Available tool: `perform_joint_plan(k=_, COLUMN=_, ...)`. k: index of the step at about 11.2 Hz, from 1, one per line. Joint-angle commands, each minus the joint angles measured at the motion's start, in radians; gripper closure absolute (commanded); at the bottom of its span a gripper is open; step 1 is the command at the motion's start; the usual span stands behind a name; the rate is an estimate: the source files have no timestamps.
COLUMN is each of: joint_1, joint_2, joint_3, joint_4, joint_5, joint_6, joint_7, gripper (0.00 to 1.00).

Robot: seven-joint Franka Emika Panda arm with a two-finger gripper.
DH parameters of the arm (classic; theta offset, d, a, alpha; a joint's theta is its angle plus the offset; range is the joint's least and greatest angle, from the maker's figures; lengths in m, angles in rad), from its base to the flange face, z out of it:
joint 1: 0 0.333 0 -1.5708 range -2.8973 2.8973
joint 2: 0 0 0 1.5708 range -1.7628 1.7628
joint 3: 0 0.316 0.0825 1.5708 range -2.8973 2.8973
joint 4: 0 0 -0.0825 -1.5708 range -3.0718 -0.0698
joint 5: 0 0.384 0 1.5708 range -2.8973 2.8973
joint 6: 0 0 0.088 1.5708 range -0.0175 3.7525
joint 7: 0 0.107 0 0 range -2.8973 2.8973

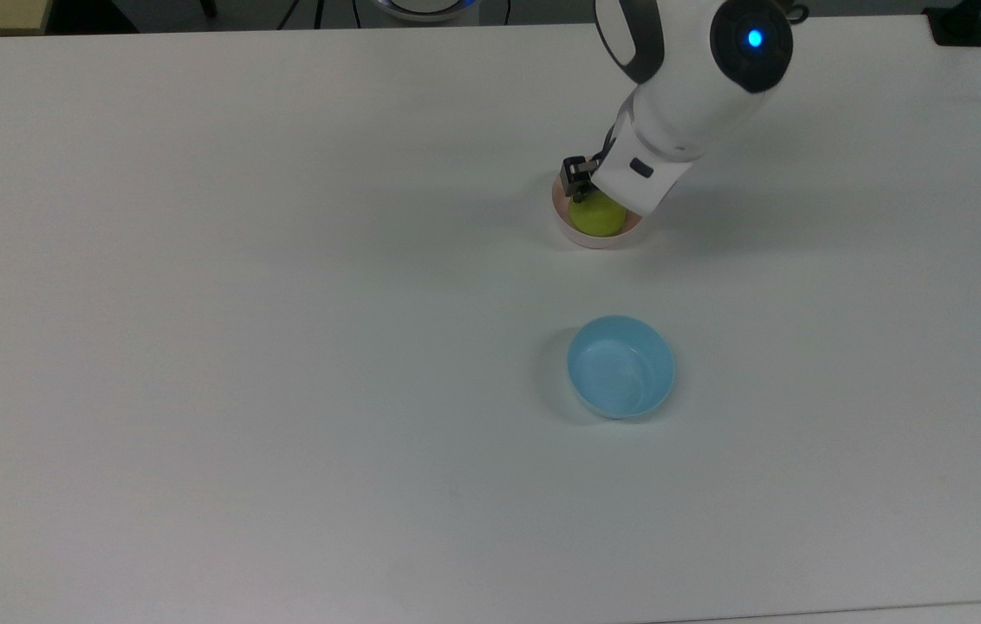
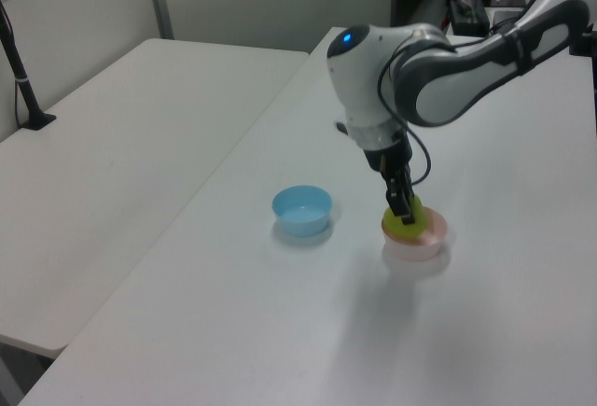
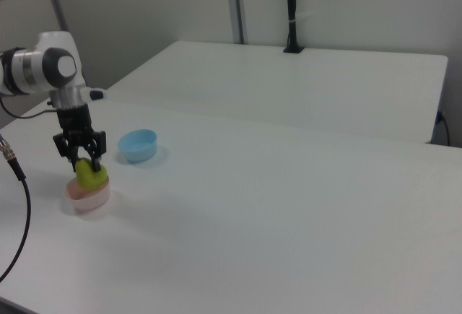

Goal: Pick up a pear from the bowl
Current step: 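Lower the gripper onto the green pear and close the fingers, then lift the green pear up out of the pink bowl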

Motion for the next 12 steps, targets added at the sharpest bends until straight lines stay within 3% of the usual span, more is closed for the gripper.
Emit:
perform_joint_plan(k=1, joint_1=-0.011, joint_2=-0.103, joint_3=-0.021, joint_4=-0.02, joint_5=-0.004, joint_6=-0.033, joint_7=-0.01, gripper=0.71)
perform_joint_plan(k=5, joint_1=-0.156, joint_2=-0.159, joint_3=-0.021, joint_4=-0.019, joint_5=-0.006, joint_6=-0.055, joint_7=-0.099, gripper=0.71)
perform_joint_plan(k=9, joint_1=-0.319, joint_2=-0.139, joint_3=-0.021, joint_4=-0.023, joint_5=-0.015, joint_6=-0.042, joint_7=-0.211, gripper=0.71)
perform_joint_plan(k=12, joint_1=-0.342, joint_2=-0.052, joint_3=-0.021, joint_4=-0.025, joint_5=-0.065, joint_6=-0.035, joint_7=-0.225, gripper=0.68)
